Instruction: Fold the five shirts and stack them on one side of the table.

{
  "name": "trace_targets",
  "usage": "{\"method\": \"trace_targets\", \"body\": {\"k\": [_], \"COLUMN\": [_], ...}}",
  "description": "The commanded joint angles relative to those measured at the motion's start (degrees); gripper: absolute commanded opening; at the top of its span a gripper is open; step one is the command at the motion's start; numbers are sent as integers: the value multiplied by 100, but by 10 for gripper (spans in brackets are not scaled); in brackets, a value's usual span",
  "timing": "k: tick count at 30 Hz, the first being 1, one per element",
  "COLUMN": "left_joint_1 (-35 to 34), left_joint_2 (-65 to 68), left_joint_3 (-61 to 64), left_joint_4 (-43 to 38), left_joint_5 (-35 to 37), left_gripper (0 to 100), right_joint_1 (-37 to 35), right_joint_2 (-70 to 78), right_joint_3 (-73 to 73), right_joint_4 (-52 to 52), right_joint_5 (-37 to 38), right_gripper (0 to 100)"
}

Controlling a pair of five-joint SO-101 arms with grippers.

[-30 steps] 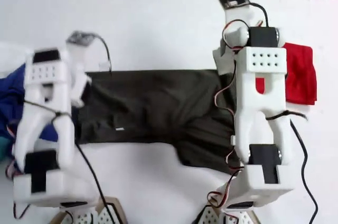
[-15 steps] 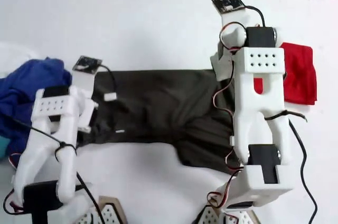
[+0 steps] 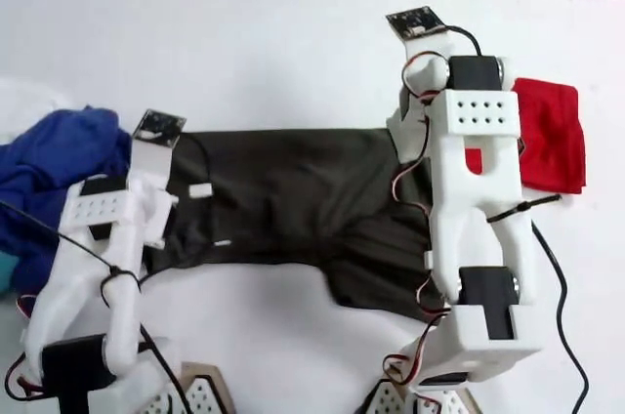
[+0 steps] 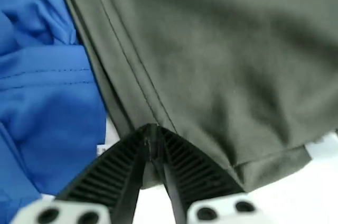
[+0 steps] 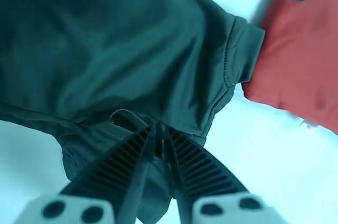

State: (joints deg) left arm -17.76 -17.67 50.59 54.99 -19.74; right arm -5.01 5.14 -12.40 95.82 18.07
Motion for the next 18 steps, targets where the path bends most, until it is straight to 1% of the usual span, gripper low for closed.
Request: {"method": "trace_targets", "body": {"k": [1,4,6,9,11,18], "left_joint_1": [0,62,26,-88,-97,-97], "left_joint_2": [-202,-202,-158,-149,-149,-141], "left_joint_3": [-488,-980,-1174,-1182,-1121,-681], "left_joint_4": [756,1626,1890,1890,1881,1424], "left_joint_5": [343,536,545,536,536,527], "left_gripper": [24,26,58,146,181,146], "right_joint_1": [-48,-48,-57,-57,-57,-57], "right_joint_2": [-347,-347,-347,-347,-347,-347], "right_joint_3": [-9,-9,-9,-9,-9,-9], "right_joint_4": [-13,-13,-22,-22,-22,-22], "right_joint_5": [9,9,9,9,9,9], "right_gripper": [19,19,19,19,19,19]}}
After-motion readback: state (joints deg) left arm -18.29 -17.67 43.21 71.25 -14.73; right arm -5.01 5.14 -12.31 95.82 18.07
